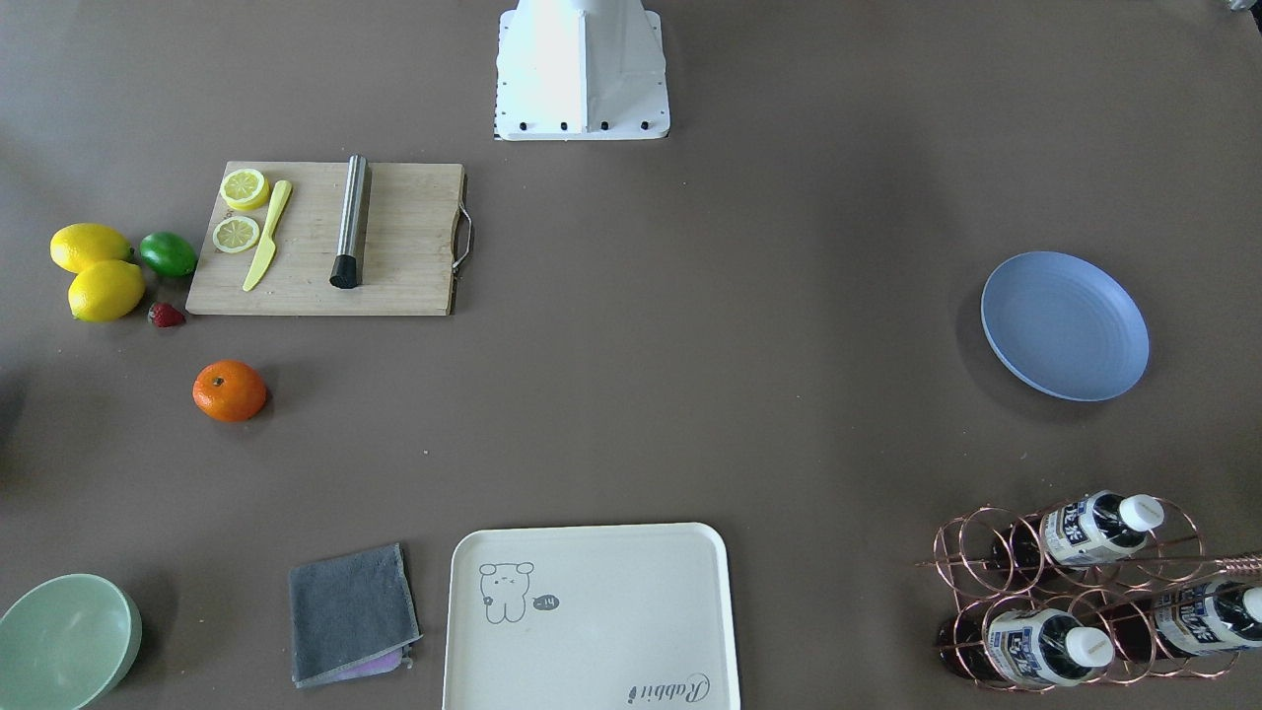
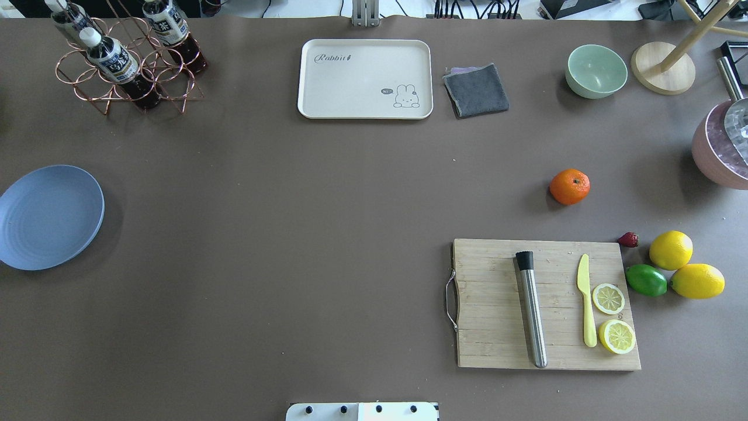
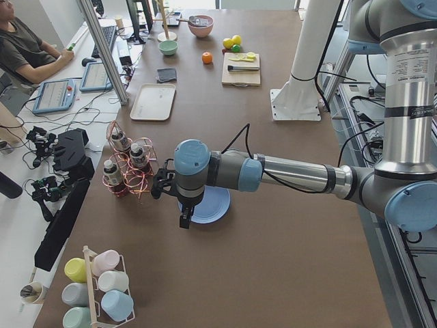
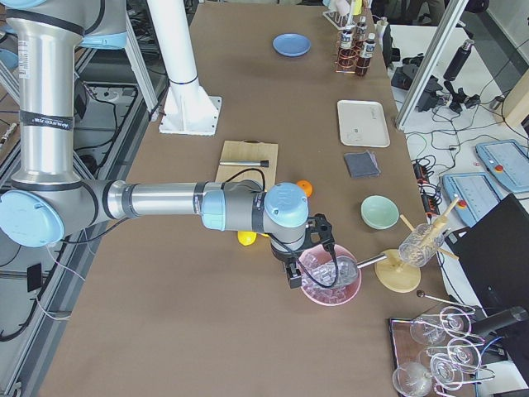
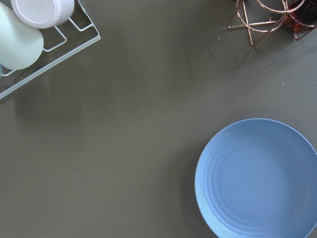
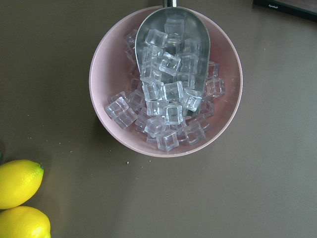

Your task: Pick orange to plate

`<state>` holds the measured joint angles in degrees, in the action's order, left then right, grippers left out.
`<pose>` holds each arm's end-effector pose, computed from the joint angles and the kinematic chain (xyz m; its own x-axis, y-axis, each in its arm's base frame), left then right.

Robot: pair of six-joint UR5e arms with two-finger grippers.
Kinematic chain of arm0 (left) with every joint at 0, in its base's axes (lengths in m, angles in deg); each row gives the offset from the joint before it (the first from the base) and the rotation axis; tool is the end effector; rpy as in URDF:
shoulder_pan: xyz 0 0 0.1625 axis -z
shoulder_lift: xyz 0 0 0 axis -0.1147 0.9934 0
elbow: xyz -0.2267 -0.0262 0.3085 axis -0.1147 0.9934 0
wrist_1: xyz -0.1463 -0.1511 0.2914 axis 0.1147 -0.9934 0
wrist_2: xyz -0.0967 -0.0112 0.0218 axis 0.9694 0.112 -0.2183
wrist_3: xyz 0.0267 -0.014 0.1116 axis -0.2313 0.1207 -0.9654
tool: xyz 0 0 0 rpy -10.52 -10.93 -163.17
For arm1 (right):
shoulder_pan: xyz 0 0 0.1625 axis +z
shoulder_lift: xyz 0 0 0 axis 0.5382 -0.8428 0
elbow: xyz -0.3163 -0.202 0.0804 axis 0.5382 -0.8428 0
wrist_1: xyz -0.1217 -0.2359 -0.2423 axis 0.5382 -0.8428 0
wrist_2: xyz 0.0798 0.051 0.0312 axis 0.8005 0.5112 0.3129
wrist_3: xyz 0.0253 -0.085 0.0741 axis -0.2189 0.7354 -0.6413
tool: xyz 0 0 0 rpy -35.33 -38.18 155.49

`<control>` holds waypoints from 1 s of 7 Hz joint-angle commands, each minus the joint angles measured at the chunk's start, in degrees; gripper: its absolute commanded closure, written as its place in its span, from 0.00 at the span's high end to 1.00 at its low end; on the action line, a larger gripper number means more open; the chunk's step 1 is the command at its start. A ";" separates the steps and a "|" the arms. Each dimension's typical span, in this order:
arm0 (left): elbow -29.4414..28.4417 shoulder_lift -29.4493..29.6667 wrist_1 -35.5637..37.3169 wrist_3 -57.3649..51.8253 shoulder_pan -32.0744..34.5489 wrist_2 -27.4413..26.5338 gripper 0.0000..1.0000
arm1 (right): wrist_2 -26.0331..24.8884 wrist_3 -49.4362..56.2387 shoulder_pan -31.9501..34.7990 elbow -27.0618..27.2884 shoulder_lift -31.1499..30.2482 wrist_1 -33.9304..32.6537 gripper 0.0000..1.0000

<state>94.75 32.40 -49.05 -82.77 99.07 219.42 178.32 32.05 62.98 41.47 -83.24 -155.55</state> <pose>-0.0655 -0.4112 0.5603 0.6768 0.1347 -0.7237 0.0082 0.9817 0.1904 0.0886 -0.3912 0.5957 0.6861 -0.2843 0.6697 0.1442 0.9554 0.2579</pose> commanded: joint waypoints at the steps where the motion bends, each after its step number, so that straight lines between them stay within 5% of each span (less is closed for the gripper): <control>1: -0.12 -1.95 -3.19 0.47 -0.90 0.15 0.98 | -0.23 0.08 0.00 0.09 -0.30 0.00 1.00; 7: 0.32 -1.88 -3.65 2.40 -1.17 0.32 0.97 | 0.12 0.08 0.00 -0.35 -1.18 0.09 1.00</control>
<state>95.02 30.36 -52.77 -80.63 97.91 219.74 178.23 32.12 62.98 41.18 -84.18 -155.54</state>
